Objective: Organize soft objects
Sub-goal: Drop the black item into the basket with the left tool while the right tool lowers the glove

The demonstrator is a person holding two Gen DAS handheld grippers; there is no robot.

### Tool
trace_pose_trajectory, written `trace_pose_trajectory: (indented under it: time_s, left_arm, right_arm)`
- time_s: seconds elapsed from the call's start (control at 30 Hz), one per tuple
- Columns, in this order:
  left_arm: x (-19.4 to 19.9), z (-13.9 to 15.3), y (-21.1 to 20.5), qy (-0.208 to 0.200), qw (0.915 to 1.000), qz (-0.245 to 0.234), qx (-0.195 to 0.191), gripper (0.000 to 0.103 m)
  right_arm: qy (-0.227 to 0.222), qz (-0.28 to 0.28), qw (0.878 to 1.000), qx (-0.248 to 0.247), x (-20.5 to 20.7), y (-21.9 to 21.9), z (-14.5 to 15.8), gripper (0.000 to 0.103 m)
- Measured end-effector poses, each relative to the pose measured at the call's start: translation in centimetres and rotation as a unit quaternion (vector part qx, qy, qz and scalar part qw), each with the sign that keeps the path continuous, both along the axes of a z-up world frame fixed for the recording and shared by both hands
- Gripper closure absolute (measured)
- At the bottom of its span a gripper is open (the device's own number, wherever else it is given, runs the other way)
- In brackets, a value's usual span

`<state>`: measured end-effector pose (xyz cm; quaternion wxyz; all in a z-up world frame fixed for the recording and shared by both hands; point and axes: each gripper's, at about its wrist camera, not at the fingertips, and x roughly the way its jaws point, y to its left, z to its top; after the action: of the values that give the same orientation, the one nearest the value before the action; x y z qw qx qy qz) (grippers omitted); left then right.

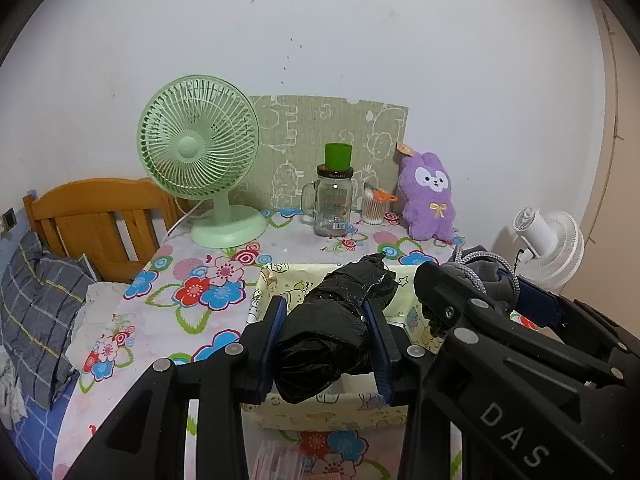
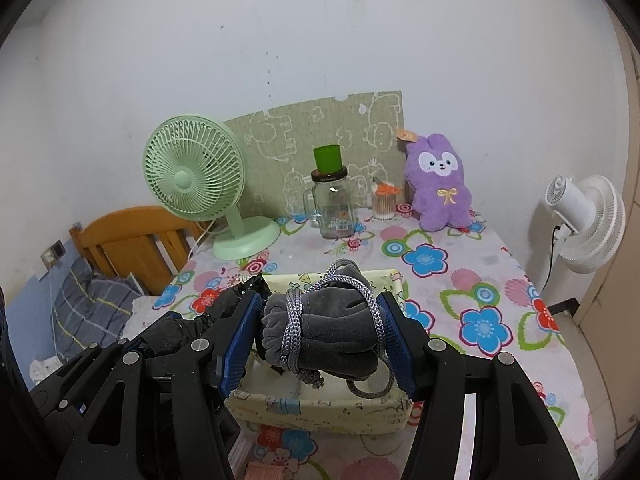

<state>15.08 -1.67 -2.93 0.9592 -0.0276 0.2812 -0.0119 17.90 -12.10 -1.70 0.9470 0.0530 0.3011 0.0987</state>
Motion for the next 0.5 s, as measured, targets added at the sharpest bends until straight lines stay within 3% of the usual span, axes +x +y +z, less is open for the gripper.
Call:
trace_pose_trajectory:
  time_s: [0.5]
  left_arm:
    - [3.7,-2.6,-0.3,0.037,0.9992,-0.014,0.001,0.062]
  right_arm:
    - [0.029,0.002,1.000,-0.002,3.4,-0.1,-2.9,0.040]
